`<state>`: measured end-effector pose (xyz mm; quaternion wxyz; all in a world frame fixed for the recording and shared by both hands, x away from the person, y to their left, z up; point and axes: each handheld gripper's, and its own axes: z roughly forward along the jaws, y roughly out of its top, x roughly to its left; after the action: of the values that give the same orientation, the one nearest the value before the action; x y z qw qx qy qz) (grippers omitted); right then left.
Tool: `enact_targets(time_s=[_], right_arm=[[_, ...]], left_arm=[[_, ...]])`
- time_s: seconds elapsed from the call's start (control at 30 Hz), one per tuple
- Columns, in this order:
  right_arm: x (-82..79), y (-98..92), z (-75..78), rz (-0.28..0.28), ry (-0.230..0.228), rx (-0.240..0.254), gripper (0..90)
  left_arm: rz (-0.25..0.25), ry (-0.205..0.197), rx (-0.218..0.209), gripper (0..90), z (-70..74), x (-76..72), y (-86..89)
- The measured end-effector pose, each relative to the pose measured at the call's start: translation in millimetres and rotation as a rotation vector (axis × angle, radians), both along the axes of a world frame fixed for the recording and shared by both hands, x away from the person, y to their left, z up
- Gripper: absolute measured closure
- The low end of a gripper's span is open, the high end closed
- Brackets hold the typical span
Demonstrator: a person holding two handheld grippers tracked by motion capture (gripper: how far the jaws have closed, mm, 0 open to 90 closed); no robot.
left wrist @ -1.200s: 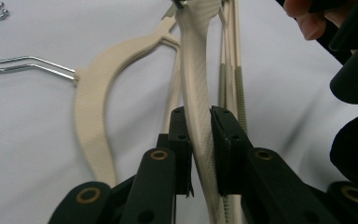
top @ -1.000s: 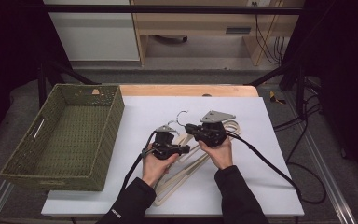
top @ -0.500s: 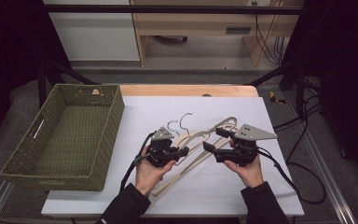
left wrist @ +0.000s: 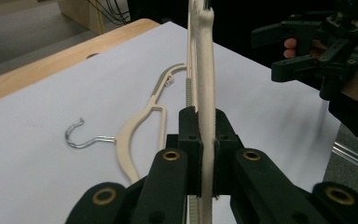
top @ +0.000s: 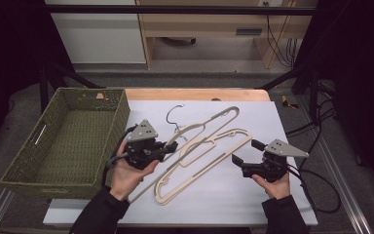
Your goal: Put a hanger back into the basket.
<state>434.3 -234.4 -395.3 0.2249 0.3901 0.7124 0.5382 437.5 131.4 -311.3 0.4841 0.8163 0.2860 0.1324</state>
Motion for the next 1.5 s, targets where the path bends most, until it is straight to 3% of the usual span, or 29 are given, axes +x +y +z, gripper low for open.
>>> enact_targets(time_s=[0.57,0.73,1.03,1.2,1.5], right_arm=[[-7.2,-13.7,-0.7,-0.031,-0.006,0.014,4.7],[-7.9,-16.0,-0.3,-0.033,-0.007,0.014,4.5],[-8.9,-16.7,0.5,-0.036,-0.014,0.014,4.3],[-9.3,-17.3,1.0,-0.037,-0.014,0.016,4.1],[-9.8,-18.4,1.8,-0.038,-0.020,0.014,3.3]], left_arm=[[0.054,-0.118,0.061,85.8,64.7,11.0,82.7],[0.079,-0.149,0.085,85.8,76.3,14.1,106.8],[0.115,-0.175,0.092,85.8,79.3,21.1,146.0],[0.138,-0.155,0.110,85.8,71.2,29.4,168.0],[0.173,-0.146,0.104,85.8,53.0,42.2,205.6]])
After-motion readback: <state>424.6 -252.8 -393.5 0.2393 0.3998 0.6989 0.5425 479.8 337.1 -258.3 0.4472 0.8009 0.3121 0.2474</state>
